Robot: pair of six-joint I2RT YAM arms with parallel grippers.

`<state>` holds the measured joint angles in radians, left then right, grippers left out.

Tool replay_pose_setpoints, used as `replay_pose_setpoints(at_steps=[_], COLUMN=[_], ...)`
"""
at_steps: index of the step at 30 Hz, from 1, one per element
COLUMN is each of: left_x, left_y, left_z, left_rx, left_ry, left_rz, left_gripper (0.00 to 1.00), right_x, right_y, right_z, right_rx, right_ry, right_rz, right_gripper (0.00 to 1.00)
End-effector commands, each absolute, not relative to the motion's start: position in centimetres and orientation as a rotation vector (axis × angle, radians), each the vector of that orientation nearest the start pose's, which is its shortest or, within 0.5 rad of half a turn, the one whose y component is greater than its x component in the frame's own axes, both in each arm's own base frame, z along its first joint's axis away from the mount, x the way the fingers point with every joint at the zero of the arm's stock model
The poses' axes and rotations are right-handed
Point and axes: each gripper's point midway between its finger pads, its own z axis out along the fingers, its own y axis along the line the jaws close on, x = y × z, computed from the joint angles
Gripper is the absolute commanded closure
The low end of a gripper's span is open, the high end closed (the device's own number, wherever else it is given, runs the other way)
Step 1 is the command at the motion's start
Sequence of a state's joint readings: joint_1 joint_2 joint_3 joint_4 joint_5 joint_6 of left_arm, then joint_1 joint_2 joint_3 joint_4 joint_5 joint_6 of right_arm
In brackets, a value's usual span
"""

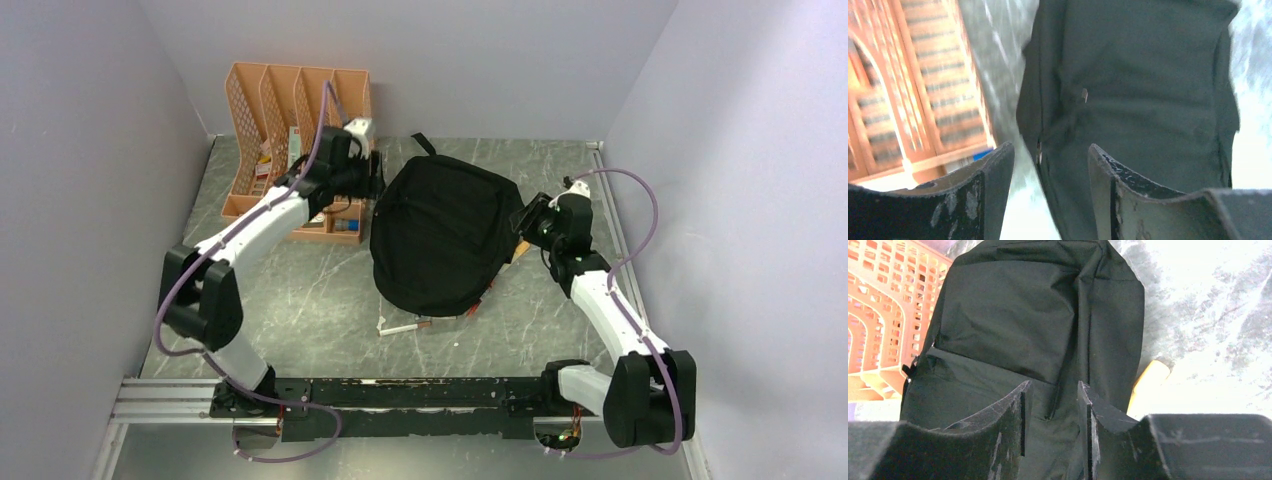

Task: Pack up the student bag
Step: Unzip the student bag at the center of the board, then adjust the student bag at the center of the board.

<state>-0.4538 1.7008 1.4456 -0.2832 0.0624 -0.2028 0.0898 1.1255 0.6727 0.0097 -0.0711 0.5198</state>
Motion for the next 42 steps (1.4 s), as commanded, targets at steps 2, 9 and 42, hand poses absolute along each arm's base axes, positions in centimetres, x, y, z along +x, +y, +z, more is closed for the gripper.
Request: replay_pose_setpoints(at_steps=[2, 9, 42], left_x=[38.2, 33.1, 38.4], left_y=[-22.0, -20.5, -29.6], left_z=[17.2, 15.4, 15.2], left_rx=[0.163, 0.081, 0.386], left_ry=[2.224, 2.285, 2.297], left_rz=[-0.536, -0.518, -0.601], left_gripper=[0.35, 0.24, 0.95], right_x=[37.4, 40.5, 42.7], right_y=[7.4, 13.5, 13.1], right_z=[17.4, 18.2, 15.0], right_rx=[0.31, 0.032, -0.036], right_ry=[2.0, 1.991, 2.084], right_rz=[0.462, 0.338, 0.055], right_gripper=[0.6, 0.54, 0.48])
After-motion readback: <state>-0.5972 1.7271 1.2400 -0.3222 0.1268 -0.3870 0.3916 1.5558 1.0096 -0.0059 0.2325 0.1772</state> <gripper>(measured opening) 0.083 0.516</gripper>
